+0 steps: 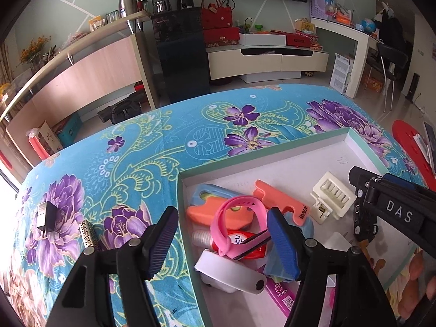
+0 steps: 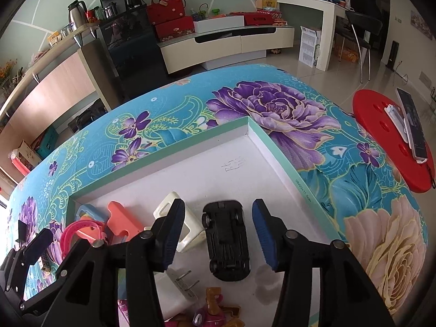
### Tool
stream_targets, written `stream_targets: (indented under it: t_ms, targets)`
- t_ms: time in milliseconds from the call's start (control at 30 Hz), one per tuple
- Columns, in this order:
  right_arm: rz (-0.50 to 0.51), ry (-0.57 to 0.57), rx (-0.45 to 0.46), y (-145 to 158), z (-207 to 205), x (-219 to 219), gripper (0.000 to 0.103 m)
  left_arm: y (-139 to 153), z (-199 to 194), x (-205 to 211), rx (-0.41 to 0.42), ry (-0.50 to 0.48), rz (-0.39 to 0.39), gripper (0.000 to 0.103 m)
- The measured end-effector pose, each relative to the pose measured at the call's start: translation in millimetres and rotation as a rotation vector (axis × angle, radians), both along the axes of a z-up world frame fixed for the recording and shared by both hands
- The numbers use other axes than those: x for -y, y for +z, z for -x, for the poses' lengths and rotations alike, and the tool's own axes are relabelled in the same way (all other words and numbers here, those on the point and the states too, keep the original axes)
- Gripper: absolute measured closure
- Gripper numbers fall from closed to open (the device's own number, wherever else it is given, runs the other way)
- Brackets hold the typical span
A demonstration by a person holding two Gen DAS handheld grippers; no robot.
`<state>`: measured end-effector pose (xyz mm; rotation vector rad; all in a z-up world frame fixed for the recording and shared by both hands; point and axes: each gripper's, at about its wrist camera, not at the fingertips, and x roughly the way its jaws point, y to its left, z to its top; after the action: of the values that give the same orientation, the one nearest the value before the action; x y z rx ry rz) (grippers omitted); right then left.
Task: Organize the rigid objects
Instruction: 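Open the left tool dropping the pink band while the right tool releases the toy car, then move the left tool to the black charger plug while the right tool approaches the gold patterned lighter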
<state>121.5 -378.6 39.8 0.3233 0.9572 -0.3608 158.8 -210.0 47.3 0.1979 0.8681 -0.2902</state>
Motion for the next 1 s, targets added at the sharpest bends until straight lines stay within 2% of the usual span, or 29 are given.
stream_targets:
  t_ms: [233,700,833,1000]
  targets:
    - [0.001,0.055,0.022,6,-5,-14,0.040,8,-13,-41,0.005,0.136,0.033,0.020]
    - [-0.009,0.246,0.043,11,-22,-77,0.040,-1,-31,-119,-0.057,0.396,0.078,0.019]
    - [-0.005,0.285,0.038,10,-25,-93,0.040,-3,-33,-135,-0.063,0.452,0.090,0.011]
    - [-0.018,0.317,0.036,9,-27,-105,0.040,-5,-34,-151,-0.070,0.503,0.089,0.009]
